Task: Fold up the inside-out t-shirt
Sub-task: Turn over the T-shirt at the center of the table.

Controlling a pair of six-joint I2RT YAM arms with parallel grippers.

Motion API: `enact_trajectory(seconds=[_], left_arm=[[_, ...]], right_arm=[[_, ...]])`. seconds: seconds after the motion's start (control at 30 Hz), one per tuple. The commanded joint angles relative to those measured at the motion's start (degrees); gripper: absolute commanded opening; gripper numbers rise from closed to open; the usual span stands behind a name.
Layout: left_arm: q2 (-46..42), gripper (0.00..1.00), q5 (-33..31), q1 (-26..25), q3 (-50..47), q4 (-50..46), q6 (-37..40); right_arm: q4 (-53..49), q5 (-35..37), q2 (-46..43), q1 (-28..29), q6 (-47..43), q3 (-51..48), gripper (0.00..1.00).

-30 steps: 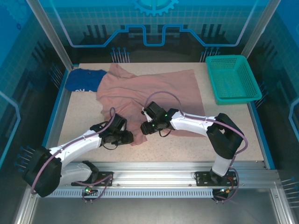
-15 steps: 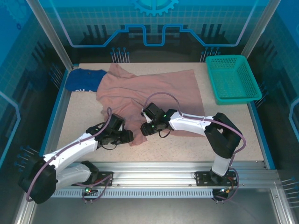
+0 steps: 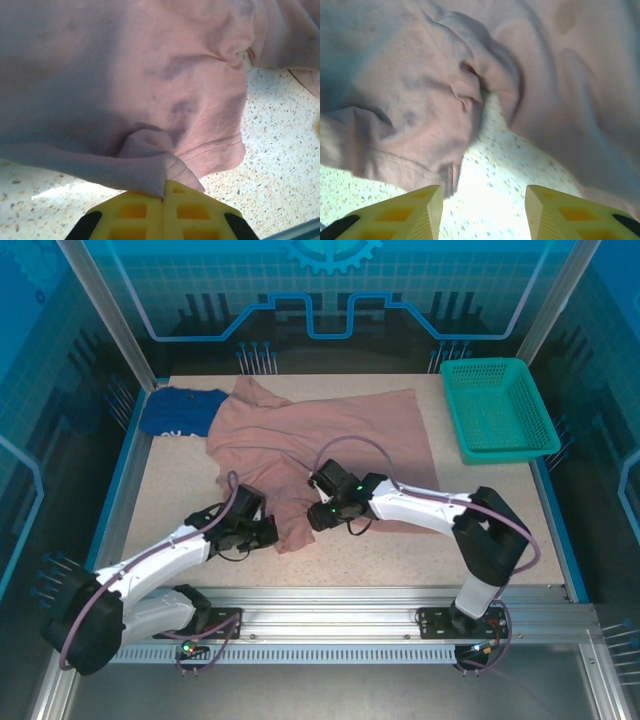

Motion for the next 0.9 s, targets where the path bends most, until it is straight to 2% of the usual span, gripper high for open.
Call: enact_trajectory(seconds=[0.0,0.1,0.23,0.3,0.37,0.47,0.6,0.7,0.87], left_arm=[[-5.2,0.00,-0.6,1.7,-1.8,-4.2,-0.3],[-9.6,0.00,-0.6,3.8,-2.5,-5.7,-0.6],[-11.6,0.00,0.1,5.6,-2.3,-5.6,-0.2],[-10.7,0.00,0.5,5.7,-1.5,-5.2,0.5],[-9.5,0.00,1.1,5.7,-0.9,-4.6,1.0],[-8.0,0.00,1.8,5.9,-0.4,-3.3,1.5],[-6.3,0.00,2.2,6.0,0.2,-2.2,2.4],[-5.4,0.00,2.4,6.2,0.5,-1.6,3.1],[-5.0,0.00,2.7,6.7,0.9,-1.7,3.5]], right_arm=[[-8.3,5.3,-7.8,-3.2,-0.1,-4.1,0.51],[-12.3,6.5,-14.3,-11.0,1.8,-10.5,0.54],[-13.9,4.0,-22.1,-27.8,2.2,-19.8,0.61],[-14.6,2.8,-24.1,-34.7,1.5,-22.1,0.67],[-15.3,3.0,-25.0,-39.9,0.8,-23.3,0.69],[-14.9,-0.2,-25.1,-47.0,0.6,-24.9,0.70],[-12.2,-4.3,-22.8,-50.7,1.4,-25.9,0.69],[-9.6,-7.5,-19.8,-49.9,3.0,-26.1,0.66],[-7.3,-7.3,-16.7,-48.1,4.3,-26.2,0.59]])
